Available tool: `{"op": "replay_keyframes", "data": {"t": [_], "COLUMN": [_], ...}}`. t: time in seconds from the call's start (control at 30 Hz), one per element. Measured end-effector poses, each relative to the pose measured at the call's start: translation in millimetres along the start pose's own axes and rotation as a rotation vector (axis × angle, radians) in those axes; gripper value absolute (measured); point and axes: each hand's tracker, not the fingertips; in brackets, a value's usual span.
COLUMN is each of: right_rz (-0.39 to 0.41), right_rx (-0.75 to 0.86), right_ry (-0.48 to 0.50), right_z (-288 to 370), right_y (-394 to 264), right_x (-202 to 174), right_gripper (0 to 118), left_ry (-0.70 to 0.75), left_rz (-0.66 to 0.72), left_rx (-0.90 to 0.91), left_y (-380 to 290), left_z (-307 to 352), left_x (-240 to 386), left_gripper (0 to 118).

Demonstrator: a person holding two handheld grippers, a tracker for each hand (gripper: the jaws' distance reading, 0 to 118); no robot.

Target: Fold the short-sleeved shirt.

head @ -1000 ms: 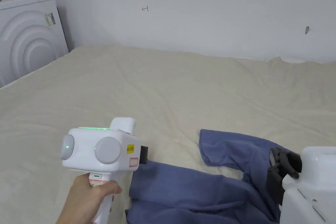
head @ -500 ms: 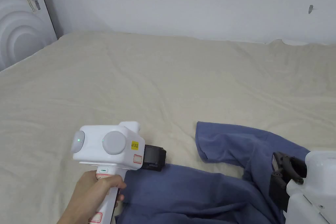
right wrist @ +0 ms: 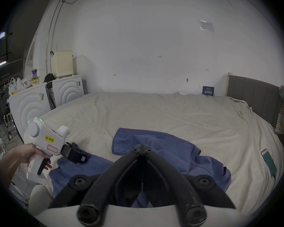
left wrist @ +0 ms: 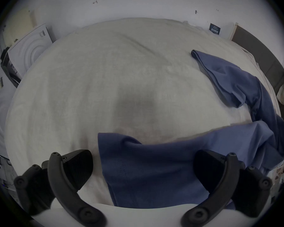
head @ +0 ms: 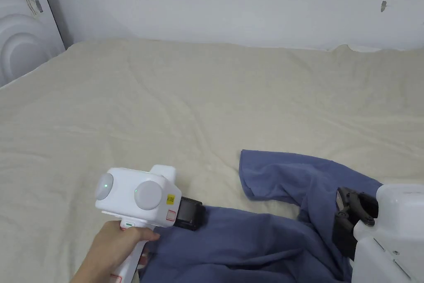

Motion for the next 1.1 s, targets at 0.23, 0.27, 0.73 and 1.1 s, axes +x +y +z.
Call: {"op": "replay_keyframes", "data": {"t": [0.23,0.27,0.73,1.1], "right_rz": [-0.018,-0.018,-0.026,0.000], "right_rx": [-0.025,-0.027,-0.047,-0.276], "right_ry": [-0.007,-0.010,-0.029,0.105], "right_z": [-1.6,-1.8,4.4,-90.2], "right_y": [-3.8,-3.6,9.5,71.1], "right_x": [7.0,7.6,31.5,82.7], "right_gripper": [0,0,0,77], "left_ry": [0.052,0.050,0.066,-0.080], "left_rz": [-0.030,-0.031,-0.049,0.039], "left_rx": [-0.066,-0.048,0.103,0.108], "left_y": [12.6,12.0,-4.9,-1.8], "left_z": [14.8,23.4,71.3,86.7], "left_x": [10.4,12.6,23.1,27.4], "left_gripper": [110,100,7,7]}}
